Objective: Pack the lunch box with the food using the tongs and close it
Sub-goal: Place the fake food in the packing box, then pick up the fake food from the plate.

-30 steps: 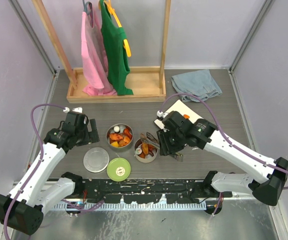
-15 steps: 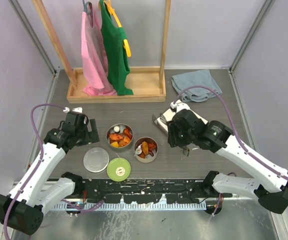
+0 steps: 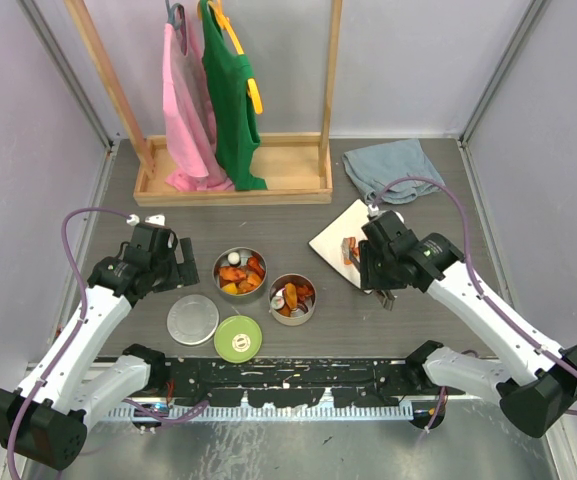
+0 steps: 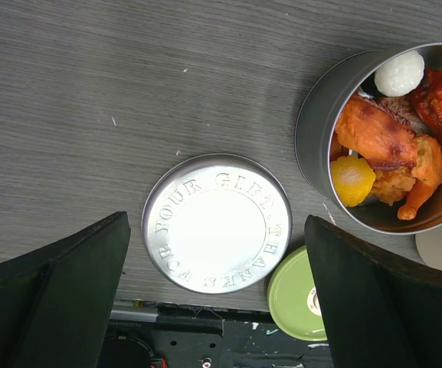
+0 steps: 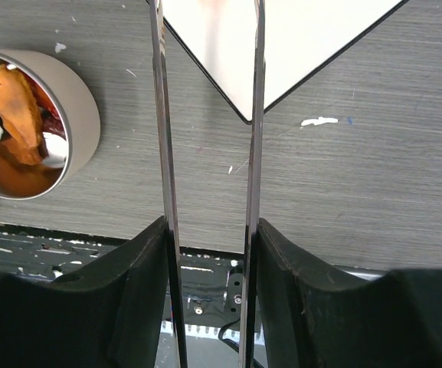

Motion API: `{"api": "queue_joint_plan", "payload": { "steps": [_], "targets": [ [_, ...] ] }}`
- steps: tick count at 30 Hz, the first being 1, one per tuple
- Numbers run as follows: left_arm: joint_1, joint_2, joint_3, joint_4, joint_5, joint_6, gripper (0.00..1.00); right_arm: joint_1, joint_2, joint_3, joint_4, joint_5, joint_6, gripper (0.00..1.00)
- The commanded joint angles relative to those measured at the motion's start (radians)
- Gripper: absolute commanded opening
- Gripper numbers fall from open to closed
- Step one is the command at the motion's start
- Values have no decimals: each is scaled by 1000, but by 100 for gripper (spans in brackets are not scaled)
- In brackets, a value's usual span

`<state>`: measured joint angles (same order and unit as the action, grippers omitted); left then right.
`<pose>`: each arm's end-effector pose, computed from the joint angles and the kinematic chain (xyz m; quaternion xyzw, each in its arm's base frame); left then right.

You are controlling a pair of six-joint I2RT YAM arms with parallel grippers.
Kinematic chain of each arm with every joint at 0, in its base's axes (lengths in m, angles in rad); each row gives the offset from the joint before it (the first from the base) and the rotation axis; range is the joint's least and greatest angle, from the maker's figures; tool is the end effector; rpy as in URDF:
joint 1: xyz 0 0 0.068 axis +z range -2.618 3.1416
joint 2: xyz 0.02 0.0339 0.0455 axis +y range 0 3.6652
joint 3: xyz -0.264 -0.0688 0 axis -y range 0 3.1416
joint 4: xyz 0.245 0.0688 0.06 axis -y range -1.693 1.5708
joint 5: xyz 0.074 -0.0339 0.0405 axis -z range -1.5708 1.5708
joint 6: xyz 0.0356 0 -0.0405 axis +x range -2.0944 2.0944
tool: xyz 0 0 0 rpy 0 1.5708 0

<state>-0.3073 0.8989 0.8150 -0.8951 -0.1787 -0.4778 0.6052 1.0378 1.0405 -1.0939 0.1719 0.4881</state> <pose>0.1598 -0.0441 0.2689 -0.1070 0.9471 -0.0322 0.3010 0.1523 0.0980 0.3048 -0.0363 0.9673 0.0518 0.2455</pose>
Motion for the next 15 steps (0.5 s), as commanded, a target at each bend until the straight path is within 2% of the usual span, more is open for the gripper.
{"api": "queue_joint_plan", "payload": {
  "steps": [1,15],
  "targets": [
    [3,-11,16,15,-3,10,98,-2,12,-3,7,-2,-14,51],
    [3,-5,17,14,-5,10,98,-2,63,-28,34,3,-9,50]
  ]
}}
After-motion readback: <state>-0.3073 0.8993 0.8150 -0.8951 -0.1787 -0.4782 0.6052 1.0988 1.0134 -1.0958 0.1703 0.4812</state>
